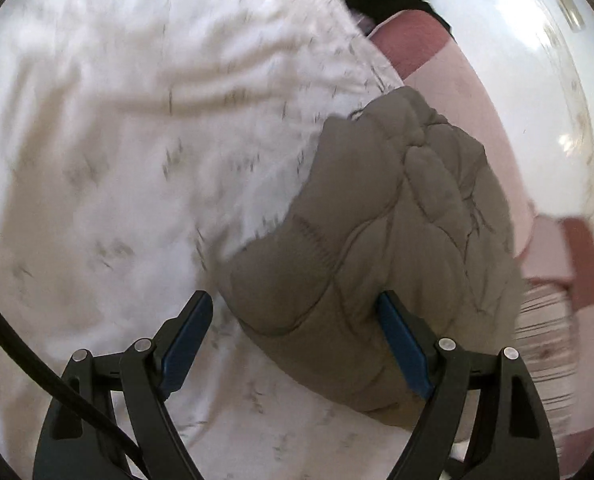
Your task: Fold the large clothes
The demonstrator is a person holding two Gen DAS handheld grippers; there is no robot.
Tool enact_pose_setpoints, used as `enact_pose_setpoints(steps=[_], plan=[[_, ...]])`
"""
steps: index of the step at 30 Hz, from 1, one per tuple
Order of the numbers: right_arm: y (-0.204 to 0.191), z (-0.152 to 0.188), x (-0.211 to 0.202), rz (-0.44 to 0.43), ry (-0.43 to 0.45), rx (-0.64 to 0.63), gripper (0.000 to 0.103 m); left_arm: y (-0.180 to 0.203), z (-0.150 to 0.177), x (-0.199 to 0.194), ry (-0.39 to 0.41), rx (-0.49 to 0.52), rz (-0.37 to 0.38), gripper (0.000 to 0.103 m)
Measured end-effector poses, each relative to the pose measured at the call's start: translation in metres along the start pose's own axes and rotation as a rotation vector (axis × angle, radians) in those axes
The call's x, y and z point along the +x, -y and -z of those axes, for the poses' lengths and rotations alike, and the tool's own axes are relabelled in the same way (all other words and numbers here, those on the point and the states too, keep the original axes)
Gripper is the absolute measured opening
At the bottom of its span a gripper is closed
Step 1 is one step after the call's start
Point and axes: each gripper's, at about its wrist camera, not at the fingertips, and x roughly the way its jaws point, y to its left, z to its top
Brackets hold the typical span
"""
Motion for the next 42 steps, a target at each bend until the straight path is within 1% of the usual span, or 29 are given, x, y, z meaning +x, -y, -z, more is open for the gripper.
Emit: enact_pose_setpoints(steps=[1,3,5,6,7,8,9,10,11,12,13,16,19,24,25,27,29,30,31,32,33,34,35,36,37,39,41,42], plan=[[0.0,0.002,0.003,-0.01,-0.008,0.002,0.094,-0.002,0.002,0.005,-0.017,-0.027,0.033,0.083],[-0.003,0.003,0.01,-0.016,-0.014,0.002,0.094,-0.004,0.0,0.017,-0.04,-0.056,0.077,0.084],[-0.005,0.003,0.018,-0.027,-0.005,-0.004,0.094,0.0,0.0,0.022,-0.028,-0.051,0.074,0.086],[-0.009,0.002,0.022,-0.025,0.003,-0.022,0.094,0.005,0.001,0.023,-0.012,-0.027,0.056,0.086],[-0.015,0.002,0.026,-0.01,0.008,-0.057,0.092,0.011,0.0,0.024,0.0,-0.003,0.033,0.083],[-0.018,0.002,0.027,0.012,0.02,-0.086,0.086,0.017,0.002,0.023,0.022,0.026,0.009,0.079],[-0.021,0.002,0.027,0.024,0.029,-0.112,0.075,0.021,0.002,0.023,0.04,0.046,-0.008,0.07],[-0.023,0.001,0.028,0.029,0.029,-0.13,0.066,0.026,0.004,0.02,0.06,0.071,-0.028,0.064],[-0.028,0.001,0.026,0.042,0.038,-0.165,0.061,0.034,0.007,0.016,0.084,0.108,-0.05,0.06],[-0.036,0.003,0.023,0.066,0.053,-0.214,0.055,0.04,0.009,0.013,0.107,0.143,-0.071,0.053],[-0.045,0.006,0.02,0.09,0.067,-0.266,0.05,0.046,0.012,0.009,0.123,0.165,-0.087,0.049],[-0.066,0.019,0.009,0.157,0.113,-0.415,0.045,0.057,0.022,-0.006,0.157,0.215,-0.103,0.044],[-0.073,0.026,-0.005,0.162,0.126,-0.456,0.043,0.061,0.035,-0.024,0.175,0.255,-0.109,0.043],[-0.073,0.036,-0.038,0.147,0.116,-0.473,0.043,0.045,0.062,-0.059,0.167,0.229,-0.074,0.043],[-0.071,0.041,-0.047,0.14,0.107,-0.475,0.043,0.044,0.065,-0.062,0.169,0.227,-0.072,0.043],[-0.068,0.048,-0.058,0.131,0.098,-0.477,0.043,0.032,0.083,-0.073,0.163,0.23,-0.065,0.043],[-0.059,0.057,-0.068,0.136,0.084,-0.476,0.043,0.021,0.091,-0.073,0.141,0.213,-0.066,0.045],[-0.053,0.059,-0.069,0.138,0.073,-0.464,0.045,0.014,0.093,-0.071,0.122,0.193,-0.066,0.047],[-0.045,0.06,-0.068,0.143,0.053,-0.434,0.049,0.007,0.092,-0.067,0.097,0.165,-0.069,0.051],[-0.032,0.057,-0.063,0.145,0.013,-0.372,0.052,0.0,0.089,-0.063,0.076,0.132,-0.065,0.053],[-0.025,0.054,-0.06,0.145,-0.011,-0.334,0.06,-0.005,0.088,-0.063,0.06,0.104,-0.052,0.058],[-0.015,0.049,-0.054,0.146,-0.041,-0.272,0.068,-0.011,0.086,-0.064,0.045,0.066,-0.029,0.059],[-0.001,0.042,-0.052,0.128,-0.072,-0.179,0.072,-0.017,0.083,-0.067,0.034,0.03,0.002,0.06],[0.005,0.038,-0.053,0.111,-0.08,-0.133,0.076,-0.022,0.08,-0.069,0.028,-0.009,0.033,0.061],[0.014,0.034,-0.058,0.08,-0.08,-0.068,0.076,-0.026,0.079,-0.071,0.031,-0.037,0.056,0.061],[0.024,0.029,-0.072,0.051,-0.046,0.006,0.076,-0.032,0.075,-0.073,0.034,-0.079,0.094,0.061],[0.027,0.026,-0.083,0.053,-0.01,0.029,0.076,-0.034,0.075,-0.076,0.041,-0.106,0.116,0.061],[0.028,0.026,-0.09,0.071,0.031,0.029,0.076,-0.034,0.075,-0.077,0.046,-0.117,0.126,0.061]])
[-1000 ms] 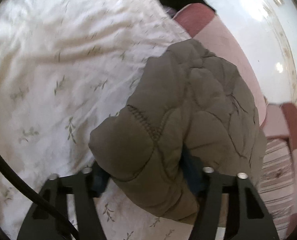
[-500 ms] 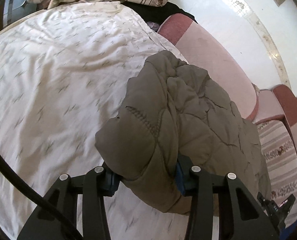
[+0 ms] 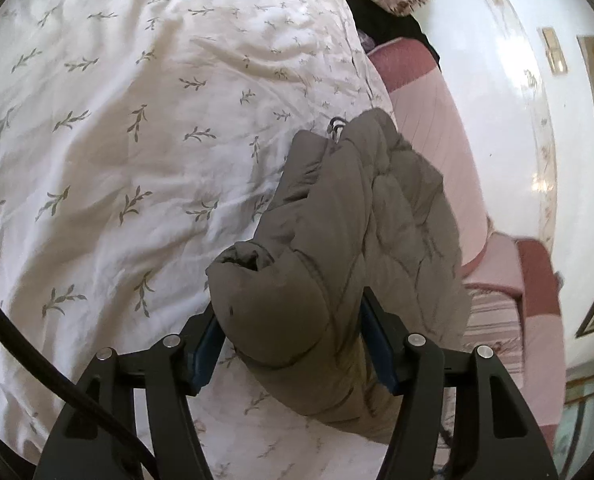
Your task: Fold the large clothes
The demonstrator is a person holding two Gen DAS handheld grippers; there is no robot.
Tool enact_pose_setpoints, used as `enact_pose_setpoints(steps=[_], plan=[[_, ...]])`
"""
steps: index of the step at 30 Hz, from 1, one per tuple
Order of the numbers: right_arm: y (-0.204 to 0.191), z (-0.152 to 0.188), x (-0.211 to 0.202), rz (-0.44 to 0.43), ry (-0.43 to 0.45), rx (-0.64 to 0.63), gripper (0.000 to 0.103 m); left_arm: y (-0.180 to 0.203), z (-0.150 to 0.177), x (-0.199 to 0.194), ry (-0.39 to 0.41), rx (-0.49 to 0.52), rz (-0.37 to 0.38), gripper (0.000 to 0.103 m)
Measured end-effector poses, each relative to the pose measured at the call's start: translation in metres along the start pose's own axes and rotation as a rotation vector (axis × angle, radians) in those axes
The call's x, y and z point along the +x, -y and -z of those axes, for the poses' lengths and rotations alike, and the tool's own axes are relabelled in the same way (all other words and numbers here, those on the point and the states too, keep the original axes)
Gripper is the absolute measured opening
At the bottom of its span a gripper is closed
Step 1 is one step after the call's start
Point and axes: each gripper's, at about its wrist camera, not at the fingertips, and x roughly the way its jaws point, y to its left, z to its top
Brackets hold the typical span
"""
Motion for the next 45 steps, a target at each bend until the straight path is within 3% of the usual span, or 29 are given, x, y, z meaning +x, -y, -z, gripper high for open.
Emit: enact_pose_setpoints(steps=[5,9,12,15,18,20,23,26,30,33,36,42,45], plan=[[-0.012,-0.007,-0.032,0.057,0.205,-0.06,0.077,0.003,0.0,-0.004,0.045,-0.034,0.002,0.061],[-0.051,-0.001,-0.039,0.04,0.292,-0.264,0.077,-0.002,-0.004,-0.014,0.117,-0.1,0.009,0.061],[-0.089,0.019,-0.028,0.018,0.309,-0.46,0.068,-0.007,-0.009,-0.028,0.21,-0.124,-0.032,0.061],[-0.12,0.037,-0.005,0.002,0.288,-0.609,0.055,0.004,-0.014,-0.047,0.353,-0.068,-0.118,0.062],[-0.149,0.051,0.026,0.017,0.284,-0.75,0.051,0.037,-0.013,-0.045,0.409,0.077,-0.189,0.062],[-0.159,0.056,0.045,0.041,0.283,-0.797,0.05,0.067,-0.007,-0.028,0.389,0.221,-0.205,0.064],[-0.171,0.057,0.075,0.104,0.306,-0.853,0.05,0.12,0.016,0.021,0.271,0.47,-0.194,0.066],[-0.17,0.051,0.098,0.149,0.301,-0.862,0.05,0.158,0.039,0.068,0.196,0.638,-0.212,0.066],[-0.159,0.04,0.123,0.179,0.253,-0.838,0.052,0.165,0.036,0.118,0.216,0.711,-0.352,0.071],[-0.155,0.036,0.129,0.175,0.254,-0.858,0.054,0.156,0.029,0.134,0.227,0.718,-0.401,0.08],[-0.153,0.035,0.14,0.189,0.257,-0.881,0.056,0.157,0.034,0.142,0.25,0.768,-0.45,0.081],[-0.158,0.036,0.144,0.22,0.247,-0.891,0.057,0.158,0.037,0.137,0.284,0.785,-0.467,0.081],[-0.161,0.034,0.123,0.18,0.235,-0.864,0.057,0.161,0.042,0.125,0.299,0.795,-0.452,0.081]])
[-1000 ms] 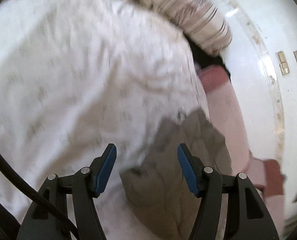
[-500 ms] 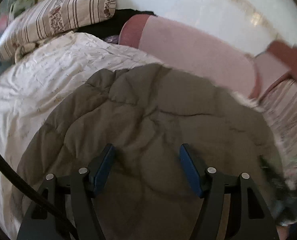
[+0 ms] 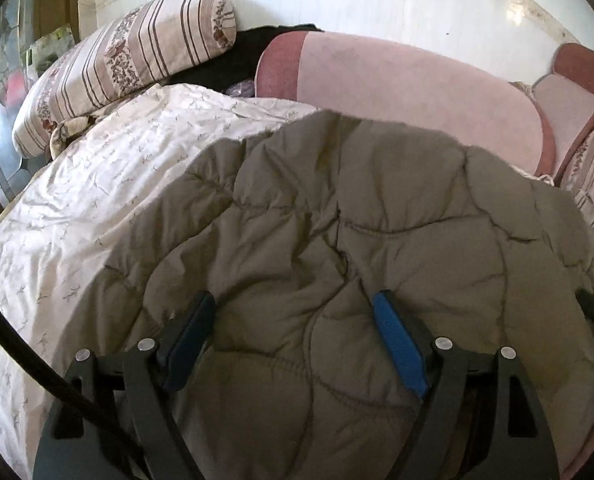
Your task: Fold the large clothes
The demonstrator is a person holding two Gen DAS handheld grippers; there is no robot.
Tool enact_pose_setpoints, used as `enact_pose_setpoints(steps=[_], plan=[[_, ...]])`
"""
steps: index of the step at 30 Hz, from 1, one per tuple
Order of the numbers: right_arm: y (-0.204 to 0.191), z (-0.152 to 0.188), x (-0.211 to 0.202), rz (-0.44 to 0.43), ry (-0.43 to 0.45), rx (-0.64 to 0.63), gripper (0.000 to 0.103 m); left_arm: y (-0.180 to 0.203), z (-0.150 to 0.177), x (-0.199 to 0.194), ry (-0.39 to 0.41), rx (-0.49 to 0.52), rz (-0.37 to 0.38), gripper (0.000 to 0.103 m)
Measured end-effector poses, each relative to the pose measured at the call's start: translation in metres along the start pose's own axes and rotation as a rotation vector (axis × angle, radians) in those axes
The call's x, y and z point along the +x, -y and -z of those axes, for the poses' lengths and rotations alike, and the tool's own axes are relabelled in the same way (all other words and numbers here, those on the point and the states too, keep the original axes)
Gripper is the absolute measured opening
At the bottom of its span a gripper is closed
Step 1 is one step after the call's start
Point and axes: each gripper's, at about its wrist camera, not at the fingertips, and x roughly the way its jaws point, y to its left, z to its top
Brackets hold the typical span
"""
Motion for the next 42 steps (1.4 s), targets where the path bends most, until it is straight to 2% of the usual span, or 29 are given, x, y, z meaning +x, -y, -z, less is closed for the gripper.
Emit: enact_pose_setpoints(steps=[3,7,9,11,13,16,18,21,25,27,31,34,38,42], plan=[[0.011,-0.005,-0.031,-0.005,0.034,0.038,0.057,0.006,0.0,-0.032,0.095,0.037,0.03,0.081],[0.04,0.001,-0.063,0.129,0.021,0.107,0.057,0.026,0.007,-0.056,0.165,0.142,0.065,0.081],[0.051,0.007,-0.065,0.172,-0.014,0.137,0.057,0.039,0.013,-0.054,0.151,0.194,0.069,0.081],[0.056,0.014,-0.06,0.175,-0.058,0.15,0.057,0.05,0.019,-0.043,0.086,0.22,0.085,0.081],[0.056,0.018,-0.047,0.185,-0.112,0.136,0.057,0.056,0.023,-0.025,0.012,0.231,0.064,0.083],[0.058,0.02,-0.031,0.185,-0.158,0.158,0.058,0.054,0.023,-0.02,0.012,0.222,0.063,0.085],[0.055,0.017,-0.032,0.2,-0.15,0.143,0.058,0.054,0.024,-0.023,0.032,0.221,0.059,0.085],[0.047,0.015,-0.049,0.182,-0.087,0.133,0.058,0.049,0.028,-0.037,0.081,0.189,0.054,0.085],[0.017,0.019,-0.079,0.143,0.009,0.054,0.058,0.04,0.035,-0.07,0.152,0.161,0.038,0.085],[0.004,0.025,-0.089,0.132,0.023,0.019,0.059,0.033,0.039,-0.083,0.172,0.141,0.038,0.085],[-0.016,0.046,-0.102,0.079,0.004,0.0,0.059,0.017,0.054,-0.101,0.164,0.106,0.033,0.084],[-0.028,0.061,-0.112,0.064,0.001,-0.02,0.059,0.005,0.072,-0.109,0.162,0.091,-0.008,0.084],[-0.043,0.08,-0.119,0.075,0.006,-0.058,0.062,-0.012,0.09,-0.099,0.115,0.043,-0.034,0.085],[-0.047,0.091,-0.114,0.08,-0.005,-0.08,0.065,-0.018,0.093,-0.084,0.078,0.011,-0.016,0.085]])
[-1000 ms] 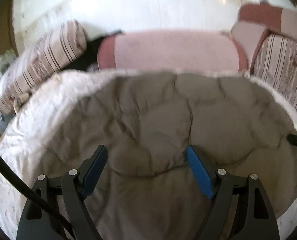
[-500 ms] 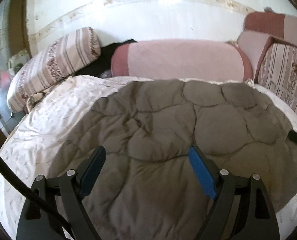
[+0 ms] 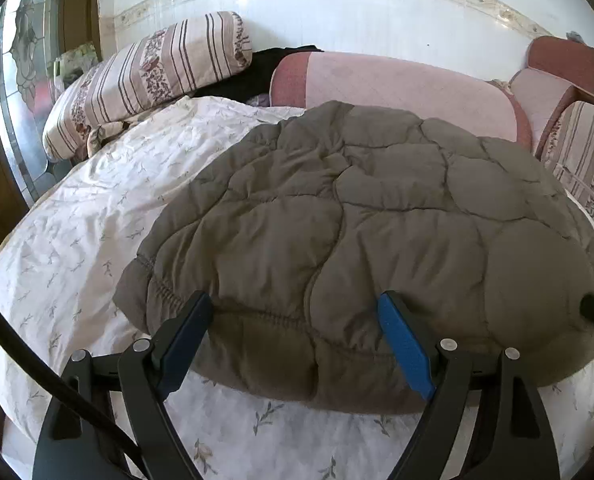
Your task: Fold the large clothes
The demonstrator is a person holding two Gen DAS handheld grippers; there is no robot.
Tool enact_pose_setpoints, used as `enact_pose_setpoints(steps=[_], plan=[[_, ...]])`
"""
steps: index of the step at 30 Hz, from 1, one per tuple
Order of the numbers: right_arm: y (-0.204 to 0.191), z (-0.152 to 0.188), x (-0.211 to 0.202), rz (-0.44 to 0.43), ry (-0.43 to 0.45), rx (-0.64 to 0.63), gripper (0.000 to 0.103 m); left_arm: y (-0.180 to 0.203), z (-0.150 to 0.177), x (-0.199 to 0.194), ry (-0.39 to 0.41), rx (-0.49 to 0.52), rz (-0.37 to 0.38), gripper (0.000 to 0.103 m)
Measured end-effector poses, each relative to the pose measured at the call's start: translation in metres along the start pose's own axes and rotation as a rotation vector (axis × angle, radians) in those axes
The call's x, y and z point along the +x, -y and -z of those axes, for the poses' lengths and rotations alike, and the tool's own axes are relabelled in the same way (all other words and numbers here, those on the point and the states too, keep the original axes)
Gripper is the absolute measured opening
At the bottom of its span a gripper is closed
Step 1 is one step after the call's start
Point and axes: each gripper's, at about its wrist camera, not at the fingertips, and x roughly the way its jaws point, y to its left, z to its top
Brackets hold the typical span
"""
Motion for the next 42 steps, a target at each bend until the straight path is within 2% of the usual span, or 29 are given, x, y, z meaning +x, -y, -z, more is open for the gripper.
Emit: enact_pose_setpoints(steps=[3,15,42], plan=[[-0.003,0.004,0.017,0.005,-0.053,-0.008,0.066,0.005,0.002,0.005,0.028,0.025,-0.02,0.086],[-0.012,0.01,0.041,0.064,-0.072,-0.07,0.073,0.012,0.001,0.013,0.046,0.049,-0.029,0.087],[-0.021,0.02,0.049,0.126,-0.016,-0.142,0.077,0.017,0.008,0.014,0.084,0.085,-0.059,0.088]])
